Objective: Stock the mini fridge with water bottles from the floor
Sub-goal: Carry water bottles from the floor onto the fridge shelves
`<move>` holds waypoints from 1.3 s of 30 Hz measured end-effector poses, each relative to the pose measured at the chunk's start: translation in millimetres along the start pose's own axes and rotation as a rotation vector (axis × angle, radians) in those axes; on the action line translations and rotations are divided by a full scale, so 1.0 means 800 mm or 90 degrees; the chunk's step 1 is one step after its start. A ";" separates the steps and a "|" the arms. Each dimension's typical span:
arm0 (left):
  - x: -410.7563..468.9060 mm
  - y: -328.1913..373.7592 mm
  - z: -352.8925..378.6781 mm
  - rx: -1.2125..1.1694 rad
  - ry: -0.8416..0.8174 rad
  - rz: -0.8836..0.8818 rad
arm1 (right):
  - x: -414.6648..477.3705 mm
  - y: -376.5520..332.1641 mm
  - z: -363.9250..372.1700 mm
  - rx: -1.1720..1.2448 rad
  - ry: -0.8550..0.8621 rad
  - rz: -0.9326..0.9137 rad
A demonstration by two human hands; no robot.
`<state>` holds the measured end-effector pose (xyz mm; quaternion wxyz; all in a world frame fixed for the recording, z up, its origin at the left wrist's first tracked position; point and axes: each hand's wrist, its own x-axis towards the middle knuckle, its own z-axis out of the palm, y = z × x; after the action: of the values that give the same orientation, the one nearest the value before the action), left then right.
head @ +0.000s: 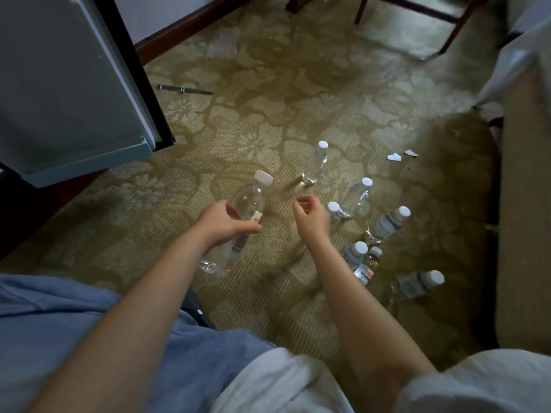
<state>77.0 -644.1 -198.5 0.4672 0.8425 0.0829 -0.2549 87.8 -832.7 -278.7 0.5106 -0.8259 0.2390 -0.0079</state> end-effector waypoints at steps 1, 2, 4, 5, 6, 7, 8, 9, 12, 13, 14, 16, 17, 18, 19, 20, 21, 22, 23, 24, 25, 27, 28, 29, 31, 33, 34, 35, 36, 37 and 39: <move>-0.001 0.005 0.003 0.024 -0.013 0.007 | 0.000 0.017 -0.012 -0.035 0.024 0.002; -0.003 0.009 0.007 0.041 -0.020 0.018 | 0.000 0.034 -0.024 -0.073 0.049 -0.002; -0.003 0.013 0.014 0.056 -0.032 0.025 | 0.001 0.068 -0.045 -0.158 0.105 -0.006; -0.002 0.014 0.017 0.061 -0.033 0.022 | 0.002 0.082 -0.053 -0.195 0.131 0.011; -0.002 0.016 0.020 0.069 -0.033 0.020 | 0.003 0.095 -0.061 -0.221 0.149 0.044; -0.002 0.017 0.023 0.082 -0.035 0.020 | 0.004 0.108 -0.066 -0.233 0.157 0.084; -0.002 0.018 0.026 0.097 -0.039 0.020 | 0.005 0.119 -0.071 -0.233 0.155 0.124; -0.001 0.019 0.029 0.110 -0.044 0.018 | 0.006 0.129 -0.074 -0.222 0.149 0.161; 0.000 0.022 0.033 0.127 -0.054 0.007 | 0.008 0.155 -0.074 -0.139 0.115 0.256; 0.001 0.022 0.034 0.126 -0.057 0.003 | 0.007 0.161 -0.073 -0.120 0.104 0.273; 0.002 0.022 0.034 0.123 -0.056 -0.003 | 0.007 0.166 -0.072 -0.112 0.102 0.277; 0.003 0.023 0.034 0.115 -0.055 -0.011 | 0.008 0.172 -0.071 -0.095 0.106 0.264; 0.004 0.023 0.034 0.111 -0.056 -0.013 | 0.009 0.175 -0.071 -0.072 0.101 0.257; 0.004 0.023 0.034 0.107 -0.056 -0.016 | 0.011 0.177 -0.070 -0.042 0.091 0.251; 0.005 0.022 0.033 0.104 -0.056 -0.015 | 0.011 0.178 -0.070 -0.010 0.083 0.250; 0.005 0.022 0.033 0.101 -0.057 -0.015 | 0.012 0.178 -0.070 0.015 0.079 0.252; 0.006 0.021 0.032 0.097 -0.056 -0.015 | 0.013 0.178 -0.070 0.026 0.082 0.251; 0.006 0.020 0.030 0.095 -0.053 -0.015 | 0.013 0.178 -0.068 0.027 0.084 0.246; 0.007 0.019 0.030 0.096 -0.051 -0.014 | 0.013 0.177 -0.067 0.028 0.088 0.239; 0.007 0.019 0.029 0.097 -0.048 -0.014 | 0.012 0.175 -0.065 0.033 0.089 0.234; 0.007 0.019 0.027 0.097 -0.045 -0.013 | 0.013 0.172 -0.063 0.045 0.087 0.232; 0.007 0.016 0.021 0.097 -0.034 -0.012 | 0.012 0.164 -0.055 0.077 0.062 0.229; 0.007 0.014 0.017 0.098 -0.026 -0.012 | 0.010 0.158 -0.049 0.101 0.042 0.221; 0.007 0.012 0.014 0.097 -0.016 -0.011 | 0.008 0.149 -0.043 0.128 0.019 0.202; 0.005 0.008 0.004 0.086 0.013 -0.012 | 0.005 0.129 -0.027 0.157 -0.024 0.154; 0.002 0.004 -0.008 0.070 0.041 -0.017 | 0.005 0.101 -0.008 0.168 -0.069 0.114; -0.001 0.002 -0.015 0.061 0.053 -0.021 | 0.006 0.085 0.002 0.165 -0.091 0.093; -0.003 0.000 -0.022 0.050 0.068 -0.022 | 0.007 0.069 0.011 0.164 -0.110 0.069; -0.006 -0.003 -0.029 0.034 0.085 -0.024 | 0.006 0.053 0.019 0.162 -0.130 0.048; -0.012 -0.008 -0.039 0.011 0.107 -0.027 | 0.003 0.034 0.031 0.167 -0.155 0.024; -0.017 -0.010 -0.049 -0.022 0.125 -0.027 | -0.001 0.001 0.043 0.198 -0.194 -0.002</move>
<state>76.3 -606.1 -180.8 0.4656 0.8535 0.1506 -0.1792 96.0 -804.0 -295.2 0.6621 -0.7291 0.1536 0.0798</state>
